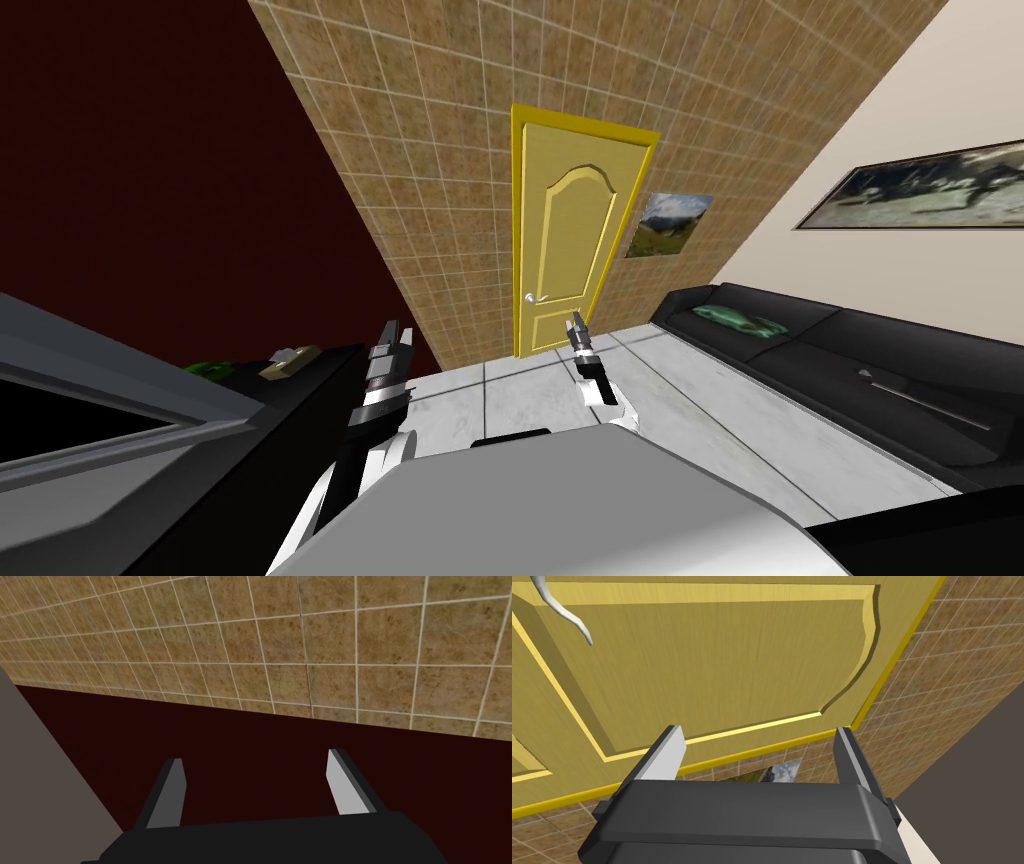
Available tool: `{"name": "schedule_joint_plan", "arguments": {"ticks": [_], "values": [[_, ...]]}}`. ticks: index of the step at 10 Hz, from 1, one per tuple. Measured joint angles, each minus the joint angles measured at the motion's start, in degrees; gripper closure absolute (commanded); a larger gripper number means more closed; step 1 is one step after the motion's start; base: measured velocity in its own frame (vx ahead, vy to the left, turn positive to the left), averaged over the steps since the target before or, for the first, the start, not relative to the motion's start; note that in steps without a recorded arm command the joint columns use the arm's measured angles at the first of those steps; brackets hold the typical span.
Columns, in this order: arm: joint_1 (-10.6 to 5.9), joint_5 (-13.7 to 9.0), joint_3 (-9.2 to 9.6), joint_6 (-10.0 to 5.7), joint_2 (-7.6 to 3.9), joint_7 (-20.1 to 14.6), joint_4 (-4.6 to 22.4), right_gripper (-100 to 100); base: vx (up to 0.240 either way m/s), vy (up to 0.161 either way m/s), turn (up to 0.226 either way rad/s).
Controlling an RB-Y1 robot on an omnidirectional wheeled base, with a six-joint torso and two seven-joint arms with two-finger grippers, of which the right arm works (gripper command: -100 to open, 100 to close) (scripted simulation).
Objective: Pull the door open
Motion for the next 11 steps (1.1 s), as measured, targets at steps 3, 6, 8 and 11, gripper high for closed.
{"name": "schedule_joint_plan", "arguments": {"ticks": [3,6,8,11], "values": [[-2.80,-0.5,-0.74,-0.82,-1.01,0.1,6.2,-100,0.056,-0.032,0.131],[-4.96,-1.0,-1.37,-1.01,-1.88,0.2,11.5,-100,0.039,-0.033,0.103],[-6.34,-1.3,-1.77,-1.33,-2.46,0.2,14.8,-100,0.061,-0.045,0.191],[-8.47,-1.8,-2.46,-1.79,-3.47,0.2,20.0,-100,0.044,-0.030,0.070]]}}
